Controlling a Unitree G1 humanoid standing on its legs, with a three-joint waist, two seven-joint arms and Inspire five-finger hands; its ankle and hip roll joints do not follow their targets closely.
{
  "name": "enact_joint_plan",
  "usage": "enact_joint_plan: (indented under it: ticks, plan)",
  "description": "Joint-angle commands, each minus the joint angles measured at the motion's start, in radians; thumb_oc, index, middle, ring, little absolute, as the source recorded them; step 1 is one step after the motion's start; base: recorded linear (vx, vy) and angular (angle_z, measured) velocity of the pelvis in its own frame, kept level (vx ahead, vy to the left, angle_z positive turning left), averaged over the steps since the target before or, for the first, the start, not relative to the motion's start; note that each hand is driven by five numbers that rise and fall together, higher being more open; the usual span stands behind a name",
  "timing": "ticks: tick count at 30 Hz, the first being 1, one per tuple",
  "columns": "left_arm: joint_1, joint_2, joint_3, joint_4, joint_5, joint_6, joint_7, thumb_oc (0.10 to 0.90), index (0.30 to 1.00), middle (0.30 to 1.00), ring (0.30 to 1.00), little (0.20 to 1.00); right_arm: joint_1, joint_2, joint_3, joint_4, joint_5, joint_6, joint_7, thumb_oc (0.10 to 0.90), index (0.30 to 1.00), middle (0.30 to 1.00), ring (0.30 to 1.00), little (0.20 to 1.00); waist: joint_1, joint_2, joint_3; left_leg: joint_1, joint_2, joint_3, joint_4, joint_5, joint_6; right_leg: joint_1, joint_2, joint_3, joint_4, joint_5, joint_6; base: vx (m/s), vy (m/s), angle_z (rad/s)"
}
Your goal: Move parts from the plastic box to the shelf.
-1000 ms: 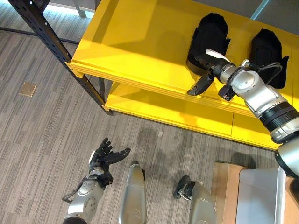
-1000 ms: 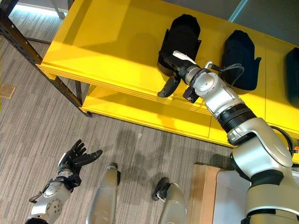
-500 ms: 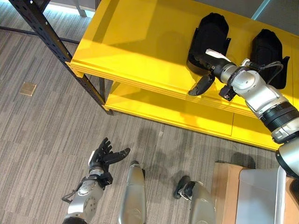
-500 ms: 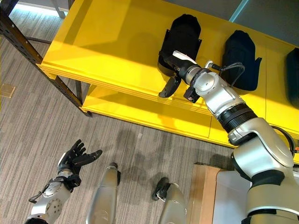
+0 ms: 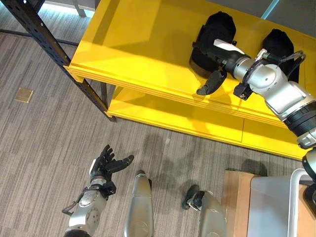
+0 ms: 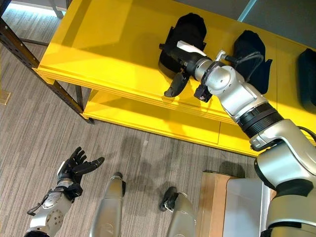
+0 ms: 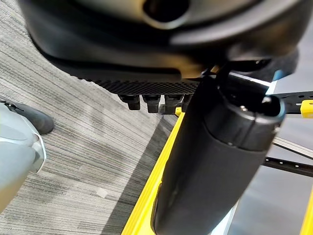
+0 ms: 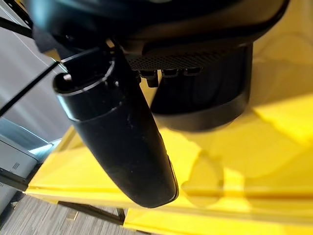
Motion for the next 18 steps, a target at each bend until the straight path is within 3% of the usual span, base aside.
enact_joint_plan:
  ticks: [1,13,14,15,16,18]
  plan:
    - [-0.004,0.076,0.027,-0.048,0.014,-0.06,-0.012,0.9,1.0,1.0,1.0,1.0,-0.166,-0.061,-0.009,-0.03,0.031,-0.062,-0.059,0.9,1.0,1.0,1.0,1.0,0.012,-0.025,-0.044,-0.055,0.046,-0.056,-0.007,0.019,-0.013,0.219,-0.027,0.046,-0.018,-0.113,0.048,0.0,0.0,0.0]
    - [0.003,0.078,0.041,-0.048,0.021,-0.061,-0.012,0.9,1.0,1.0,1.0,1.0,-0.179,-0.137,-0.006,-0.097,0.041,-0.073,-0.068,0.9,1.0,1.0,1.0,1.0,-0.004,-0.03,-0.055,-0.043,0.05,-0.049,-0.012,0.021,-0.014,0.219,-0.027,0.055,-0.023,-0.111,0.049,-0.01,0.002,0.0]
    - [0.001,0.076,0.043,-0.047,0.025,-0.059,-0.011,0.9,1.0,1.0,1.0,1.0,-0.143,-0.154,-0.044,-0.138,0.072,-0.083,-0.081,0.9,1.0,1.0,1.0,1.0,-0.012,-0.027,-0.058,-0.047,0.05,-0.045,-0.033,0.054,-0.008,0.212,-0.026,0.045,-0.042,-0.084,0.045,0.0,0.0,0.0]
    - [0.003,0.077,0.043,-0.046,0.025,-0.059,-0.01,0.9,1.0,1.0,1.0,1.0,-0.14,-0.153,-0.046,-0.14,0.072,-0.082,-0.081,0.9,1.0,1.0,1.0,1.0,-0.011,-0.03,-0.059,-0.038,0.053,-0.046,-0.022,0.026,-0.015,0.22,-0.024,0.052,-0.035,-0.106,0.051,-0.08,0.008,-0.08]
    - [0.005,0.075,0.046,-0.048,0.033,-0.057,-0.011,0.9,1.0,1.0,1.0,1.0,-0.042,-0.181,-0.129,-0.22,0.114,-0.102,-0.085,0.9,1.0,1.0,1.0,1.0,-0.022,-0.029,-0.067,-0.034,0.053,-0.041,-0.055,0.064,-0.009,0.218,-0.021,0.045,-0.071,-0.075,0.047,0.0,-0.02,-0.06]
    - [0.004,0.073,0.049,-0.045,0.044,-0.054,-0.012,0.9,1.0,1.0,1.0,1.0,0.028,-0.191,-0.187,-0.257,0.137,-0.118,-0.089,0.9,1.0,1.0,1.0,1.0,-0.031,-0.027,-0.075,-0.021,0.058,-0.039,-0.079,0.072,-0.011,0.227,-0.016,0.043,-0.102,-0.063,0.051,-0.03,-0.01,-0.04]
